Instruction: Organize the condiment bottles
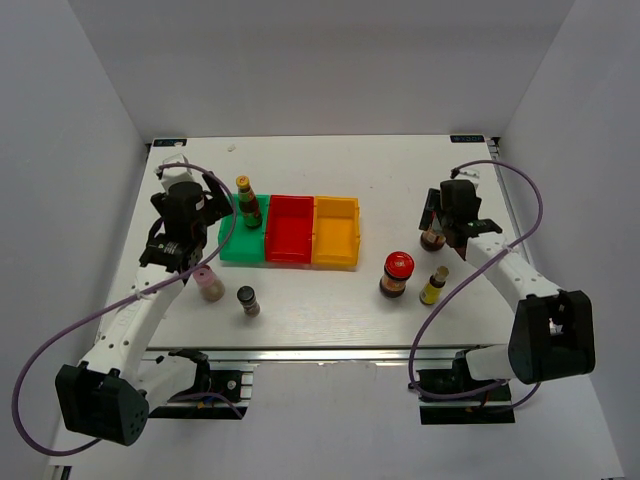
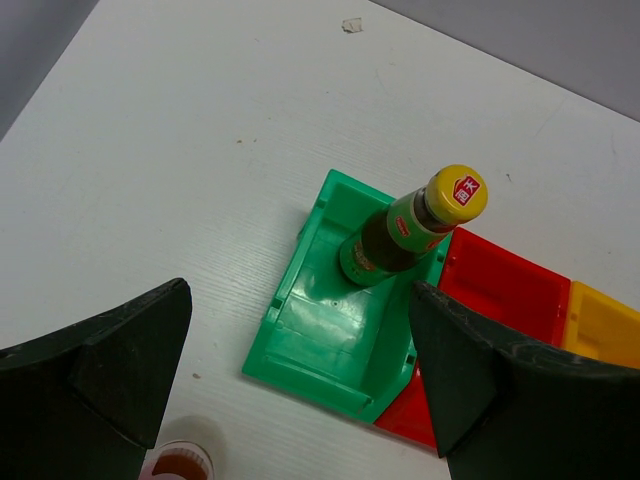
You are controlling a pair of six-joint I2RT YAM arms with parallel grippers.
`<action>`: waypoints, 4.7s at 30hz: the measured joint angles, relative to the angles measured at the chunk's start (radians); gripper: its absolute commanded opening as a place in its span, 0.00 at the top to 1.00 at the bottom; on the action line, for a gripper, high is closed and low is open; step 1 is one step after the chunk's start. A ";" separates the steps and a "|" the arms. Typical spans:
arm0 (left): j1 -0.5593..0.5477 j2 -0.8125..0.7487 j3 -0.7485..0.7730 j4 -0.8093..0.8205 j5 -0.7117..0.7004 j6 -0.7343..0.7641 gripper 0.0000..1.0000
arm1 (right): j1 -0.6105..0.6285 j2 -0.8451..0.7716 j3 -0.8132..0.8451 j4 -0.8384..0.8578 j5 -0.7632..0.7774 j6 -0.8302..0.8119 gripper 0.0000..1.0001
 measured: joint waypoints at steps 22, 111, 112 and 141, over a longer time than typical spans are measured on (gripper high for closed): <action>0.000 -0.023 -0.026 0.021 -0.027 0.013 0.02 | 0.027 0.078 0.065 -0.017 0.047 -0.076 0.62; 0.000 -0.040 -0.041 0.049 0.116 -0.069 0.02 | 0.614 -0.098 0.124 -0.501 0.270 0.256 0.11; 0.000 -0.036 -0.041 0.049 0.119 -0.068 0.02 | 0.614 -0.111 0.110 -0.506 0.263 0.263 0.11; 0.000 -0.018 -0.041 0.053 0.145 -0.066 0.02 | 0.574 -0.111 0.051 -0.451 0.121 0.190 0.72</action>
